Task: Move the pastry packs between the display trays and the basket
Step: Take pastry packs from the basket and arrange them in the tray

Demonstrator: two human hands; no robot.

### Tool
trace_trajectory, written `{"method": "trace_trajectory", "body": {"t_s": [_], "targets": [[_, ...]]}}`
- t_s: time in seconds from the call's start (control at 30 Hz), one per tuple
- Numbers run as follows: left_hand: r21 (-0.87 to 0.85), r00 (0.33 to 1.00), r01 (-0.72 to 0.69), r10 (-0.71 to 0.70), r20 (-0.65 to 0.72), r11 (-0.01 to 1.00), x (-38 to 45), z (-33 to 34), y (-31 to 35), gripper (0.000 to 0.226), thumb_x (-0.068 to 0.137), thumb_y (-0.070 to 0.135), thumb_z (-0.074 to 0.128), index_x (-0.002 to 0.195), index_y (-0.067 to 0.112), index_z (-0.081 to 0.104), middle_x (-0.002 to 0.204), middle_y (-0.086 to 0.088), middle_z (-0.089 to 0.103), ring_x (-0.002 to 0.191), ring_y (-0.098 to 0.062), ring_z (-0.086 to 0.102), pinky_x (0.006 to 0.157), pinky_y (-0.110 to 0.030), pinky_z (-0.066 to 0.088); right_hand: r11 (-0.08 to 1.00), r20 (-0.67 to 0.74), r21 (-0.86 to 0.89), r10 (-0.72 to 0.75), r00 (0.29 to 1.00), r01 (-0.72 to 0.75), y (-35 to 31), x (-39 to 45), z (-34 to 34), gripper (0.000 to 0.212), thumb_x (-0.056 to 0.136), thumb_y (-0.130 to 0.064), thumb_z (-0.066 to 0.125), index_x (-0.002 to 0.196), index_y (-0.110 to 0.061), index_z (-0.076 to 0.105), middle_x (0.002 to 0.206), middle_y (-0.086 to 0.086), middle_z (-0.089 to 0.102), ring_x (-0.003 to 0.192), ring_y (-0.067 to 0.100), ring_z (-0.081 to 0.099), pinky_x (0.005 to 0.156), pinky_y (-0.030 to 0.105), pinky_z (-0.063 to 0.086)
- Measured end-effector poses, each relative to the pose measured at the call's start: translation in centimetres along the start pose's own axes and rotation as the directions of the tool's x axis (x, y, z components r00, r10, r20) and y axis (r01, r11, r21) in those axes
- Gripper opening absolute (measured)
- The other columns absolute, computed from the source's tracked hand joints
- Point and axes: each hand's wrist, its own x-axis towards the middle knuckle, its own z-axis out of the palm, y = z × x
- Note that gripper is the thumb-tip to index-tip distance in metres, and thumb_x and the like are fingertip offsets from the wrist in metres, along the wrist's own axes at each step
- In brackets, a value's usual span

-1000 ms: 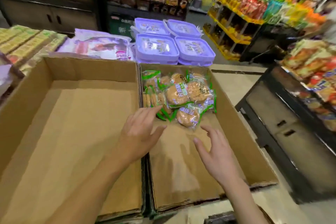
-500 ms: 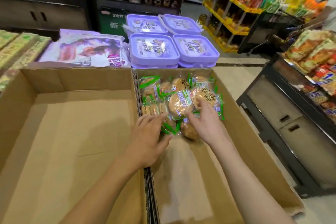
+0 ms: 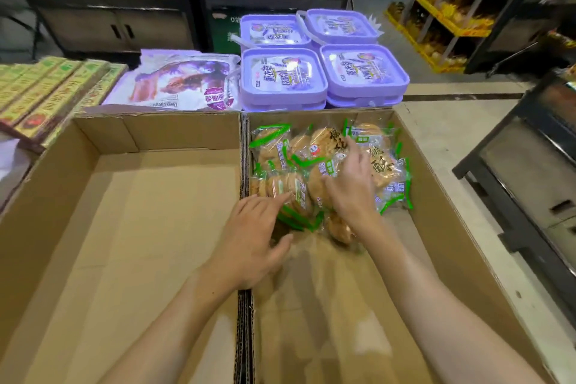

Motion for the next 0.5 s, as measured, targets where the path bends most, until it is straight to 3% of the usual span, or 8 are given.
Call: {"method": "trace_trajectory", "body": {"t_s": [0.07, 0.17, 0.27, 0.37, 0.5], "targets": [[0.096, 1.000, 0.003, -0.005, 0.016, 0.995, 0.8, -0.3, 0.2, 0.070, 0.090, 0.055, 0.046, 0.152, 0.024, 0.038, 0.132, 0.004, 0.059, 0.127, -0.017, 0.046, 0.112, -0.036, 0.030, 0.993, -0.004, 0.115, 0.037, 0.999, -0.036, 0.4, -0.6, -0.9, 0.086, 0.082, -0.010, 0.075, 0.155, -0.018, 0.030, 0.133, 0.001, 0.039, 0.105, 0.002, 0.035, 0.093, 0.018, 0.026], [0.178, 0.997, 0.075, -0.078, 0.008, 0.981, 3.8, -0.6, 0.9, 0.067, 0.095, 0.051, 0.054, 0.150, 0.015, 0.041, 0.136, -0.004, 0.057, 0.128, -0.026, 0.046, 0.106, -0.040, 0.038, 0.941, -0.002, 0.281, 0.199, 0.980, -0.190, 1.9, -1.0, -2.3, 0.068, 0.076, -0.024, 0.085, 0.136, -0.023, 0.053, 0.123, 0.004, 0.050, 0.109, 0.012, 0.050, 0.095, 0.026, 0.040], [0.350, 0.975, 0.191, -0.217, 0.036, 0.917, 7.7, 0.1, 2.3, 0.067, 0.097, 0.062, 0.045, 0.141, 0.011, 0.049, 0.137, -0.010, 0.053, 0.126, -0.030, 0.046, 0.101, -0.042, 0.039, 0.842, 0.027, 0.437, 0.340, 0.940, -0.317, 3.4, -1.6, -4.7, 0.043, 0.073, -0.031, 0.088, 0.110, -0.024, 0.067, 0.099, -0.001, 0.062, 0.095, 0.013, 0.059, 0.075, 0.020, 0.043], [0.486, 0.939, 0.259, -0.335, 0.074, 0.835, 10.2, 1.8, 3.3, 0.078, 0.094, 0.070, 0.040, 0.137, 0.006, 0.053, 0.146, -0.018, 0.045, 0.134, -0.035, 0.038, 0.104, -0.045, 0.034, 0.707, 0.084, 0.615, 0.382, 0.920, -0.350, 4.7, -2.7, -6.8, 0.032, 0.073, -0.024, 0.090, 0.091, -0.025, 0.064, 0.086, -0.011, 0.055, 0.084, 0.015, 0.059, 0.076, 0.029, 0.050], [0.493, 0.930, 0.284, -0.361, 0.068, 0.822, 11.2, 4.3, 3.7, 0.075, 0.096, 0.060, 0.044, 0.142, 0.000, 0.046, 0.152, -0.026, 0.039, 0.143, -0.040, 0.030, 0.116, -0.050, 0.026, 0.560, 0.150, 0.743, 0.397, 0.905, -0.368, 5.8, -4.4, -9.0, 0.029, 0.078, -0.010, 0.085, 0.098, -0.011, 0.065, 0.094, 0.010, 0.068, 0.081, 0.018, 0.065, 0.072, 0.032, 0.056]]}}
